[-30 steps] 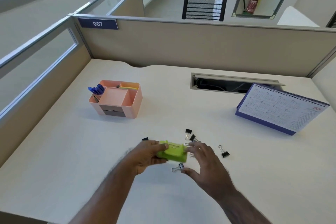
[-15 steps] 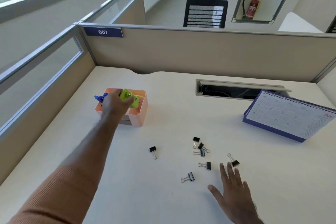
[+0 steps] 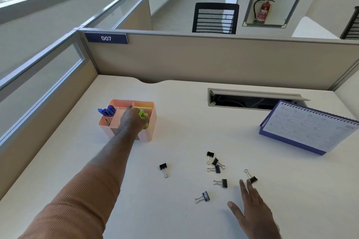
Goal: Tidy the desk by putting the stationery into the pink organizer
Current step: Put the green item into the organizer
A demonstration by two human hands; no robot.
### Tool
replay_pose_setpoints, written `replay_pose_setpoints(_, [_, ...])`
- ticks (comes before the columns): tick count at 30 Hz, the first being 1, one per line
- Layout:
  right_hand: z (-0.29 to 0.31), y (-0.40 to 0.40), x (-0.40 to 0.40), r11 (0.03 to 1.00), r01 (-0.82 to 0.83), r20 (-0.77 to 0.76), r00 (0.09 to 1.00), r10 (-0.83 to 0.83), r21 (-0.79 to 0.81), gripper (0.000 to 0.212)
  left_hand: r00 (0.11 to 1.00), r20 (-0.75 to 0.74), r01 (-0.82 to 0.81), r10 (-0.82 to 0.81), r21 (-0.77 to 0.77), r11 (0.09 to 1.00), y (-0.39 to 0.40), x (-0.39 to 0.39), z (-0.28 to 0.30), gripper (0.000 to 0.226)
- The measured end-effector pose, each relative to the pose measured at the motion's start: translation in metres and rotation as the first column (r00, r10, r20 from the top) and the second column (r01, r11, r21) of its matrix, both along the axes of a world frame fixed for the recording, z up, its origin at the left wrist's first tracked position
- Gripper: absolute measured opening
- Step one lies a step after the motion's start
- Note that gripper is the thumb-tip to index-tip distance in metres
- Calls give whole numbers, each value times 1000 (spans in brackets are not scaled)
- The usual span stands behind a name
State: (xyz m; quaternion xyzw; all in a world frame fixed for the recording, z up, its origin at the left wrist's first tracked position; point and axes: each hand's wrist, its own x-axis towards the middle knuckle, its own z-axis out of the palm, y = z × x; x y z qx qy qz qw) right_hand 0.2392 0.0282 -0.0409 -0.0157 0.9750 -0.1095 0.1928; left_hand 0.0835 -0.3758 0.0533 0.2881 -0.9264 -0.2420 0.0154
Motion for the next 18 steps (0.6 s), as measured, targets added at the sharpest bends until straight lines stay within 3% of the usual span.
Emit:
replay_pose_setpoints(2, [0,0,0,1000,-2,-5,1000,2,11,92,1000,22,-12,13,-5,1000,-1,-2,-6,50])
replay_pose_setpoints(7, [-2,2,3,1000,17,-50,999,-17,-13,118,1000,28,12,-10,-72,997,1,-3,-15,52])
replay_pose_setpoints(11, [-1,1,3,1000,-4,-57,998,4,-5,83,997,49,58,-54,-94,994,0,-4,-21,48])
replay_pose_setpoints(18, [-3,4,-16,993,110,-211,972,-100,39,67,995,57,90,-82,-135,987,-3,-5,-28,45])
